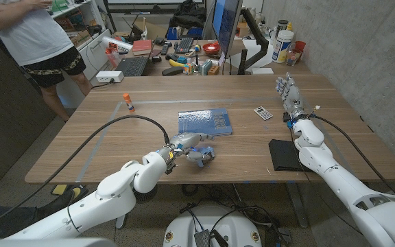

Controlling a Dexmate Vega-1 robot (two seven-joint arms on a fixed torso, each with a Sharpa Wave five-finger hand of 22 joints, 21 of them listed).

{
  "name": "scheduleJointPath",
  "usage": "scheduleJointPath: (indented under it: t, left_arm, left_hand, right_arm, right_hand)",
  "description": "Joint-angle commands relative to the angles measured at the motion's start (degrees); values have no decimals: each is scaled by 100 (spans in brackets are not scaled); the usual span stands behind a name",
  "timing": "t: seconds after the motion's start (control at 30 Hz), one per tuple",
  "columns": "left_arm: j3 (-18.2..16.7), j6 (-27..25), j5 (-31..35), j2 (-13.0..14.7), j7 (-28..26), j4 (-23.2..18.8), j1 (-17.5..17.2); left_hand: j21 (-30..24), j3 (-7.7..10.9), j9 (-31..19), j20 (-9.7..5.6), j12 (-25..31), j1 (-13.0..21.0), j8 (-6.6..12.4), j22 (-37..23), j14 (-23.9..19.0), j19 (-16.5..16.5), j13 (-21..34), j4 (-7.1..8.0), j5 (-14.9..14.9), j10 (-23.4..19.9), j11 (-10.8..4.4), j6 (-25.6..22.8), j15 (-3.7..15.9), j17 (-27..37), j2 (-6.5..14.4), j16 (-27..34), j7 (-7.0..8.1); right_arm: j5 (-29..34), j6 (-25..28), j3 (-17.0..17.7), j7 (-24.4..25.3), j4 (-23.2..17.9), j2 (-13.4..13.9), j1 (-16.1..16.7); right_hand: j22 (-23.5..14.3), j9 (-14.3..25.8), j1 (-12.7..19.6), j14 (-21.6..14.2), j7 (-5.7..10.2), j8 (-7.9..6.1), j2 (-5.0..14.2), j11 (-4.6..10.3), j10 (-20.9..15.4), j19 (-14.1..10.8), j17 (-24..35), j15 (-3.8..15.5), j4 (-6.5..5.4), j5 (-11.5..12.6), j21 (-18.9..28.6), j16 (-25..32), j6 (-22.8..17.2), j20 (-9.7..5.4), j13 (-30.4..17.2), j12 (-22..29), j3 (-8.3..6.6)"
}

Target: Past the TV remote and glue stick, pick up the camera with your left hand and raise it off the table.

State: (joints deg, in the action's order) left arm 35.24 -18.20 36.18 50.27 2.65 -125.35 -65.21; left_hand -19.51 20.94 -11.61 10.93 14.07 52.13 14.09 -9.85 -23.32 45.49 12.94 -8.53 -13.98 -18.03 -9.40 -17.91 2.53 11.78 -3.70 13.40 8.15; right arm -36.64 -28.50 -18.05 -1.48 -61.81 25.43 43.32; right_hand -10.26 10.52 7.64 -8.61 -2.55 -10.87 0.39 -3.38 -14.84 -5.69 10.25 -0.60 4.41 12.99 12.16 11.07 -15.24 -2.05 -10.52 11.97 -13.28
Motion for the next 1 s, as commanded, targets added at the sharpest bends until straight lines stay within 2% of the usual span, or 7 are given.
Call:
scheduleJointPath:
  t: [0.03, 0.33, 0.5, 0.53, 0.87, 0.93, 1.0]
  left_arm:
    - [-65, 99, -427, 69, -127, 114, 98]
    - [-111, 337, -689, 69, -431, 273, 102]
    - [-133, 446, -811, 53, -585, 344, 89]
    - [-136, 488, -828, 50, -632, 367, 85]
    - [-189, 607, -1003, 24, -859, 465, 56]
    - [-200, 619, -1047, 26, -870, 475, 57]
    - [-222, 644, -1117, 21, -890, 492, 51]
  left_hand:
    - [-4, 101, -32, -42, 91, 203, 112, 2, -198, 195, 66, 3, 67, -203, -12, -237, 49, 57, 51, 88, -25]
    - [73, 232, -53, -238, 292, 581, 413, 4, -650, 645, 225, 13, 268, -785, -46, -1006, 234, 152, 179, 222, 22]
    - [147, 354, -49, -333, 424, 870, 605, 0, -977, 827, 344, 6, 348, -1181, -16, -1505, 313, 216, 332, 334, 25]
    - [171, 382, -48, -350, 436, 936, 646, -1, -1028, 850, 372, 5, 356, -1232, 10, -1611, 316, 231, 369, 351, -31]
    - [269, 619, -34, -664, 598, 1550, 990, -8, -1528, 1253, 653, -34, 320, -1864, 66, -2522, 488, 327, 587, 479, -212]
    - [269, 645, -33, -712, 588, 1621, 1006, -7, -1620, 1323, 688, -40, 316, -1868, 9, -2565, 498, 337, 602, 504, -230]
    - [279, 669, -33, -740, 594, 1680, 1011, -7, -1659, 1340, 711, -50, 311, -1901, 22, -2578, 491, 345, 620, 512, -286]
  right_arm:
    - [73, -1, -39, 81, 13, -40, -51]
    - [132, 37, -71, 135, -35, -31, -66]
    - [160, 37, -87, 143, -29, -33, -91]
    - [159, 39, -87, 143, -28, -35, -93]
    - [170, 35, -93, 180, -15, -55, -91]
    - [175, 36, -98, 188, -18, -60, -91]
    - [183, 39, -102, 202, -23, -63, -89]
  right_hand:
    - [-16, 29, -10, -30, 10, -32, -18, 1, -34, -27, 34, -7, 2, 36, -11, -23, -5, 17, -16, 30, 44]
    - [-17, 28, -28, -9, 25, -27, -26, 7, -19, -28, 34, 2, -3, 38, -19, -32, 5, 20, -15, 24, 59]
    - [-18, 28, -40, -2, 43, -26, -31, 17, -18, -27, 34, 1, -8, 37, -23, -33, 11, 20, -15, 23, 69]
    - [-18, 28, -44, -5, 45, -25, -32, 24, -10, -27, 35, 2, -9, 37, -24, -32, 13, 22, -15, 20, 71]
    - [-19, 27, -72, 4, 55, -19, -36, 40, -13, -23, 35, 11, -20, 32, -34, -33, 30, 24, -14, 20, 90]
    - [-19, 27, -75, -1, 56, -20, -37, 40, -14, -23, 35, 18, -21, 32, -35, -31, 29, 24, -14, 21, 92]
    - [-19, 27, -77, -1, 59, -21, -36, 36, -11, -22, 35, 18, -22, 31, -36, -31, 26, 25, -14, 20, 94]
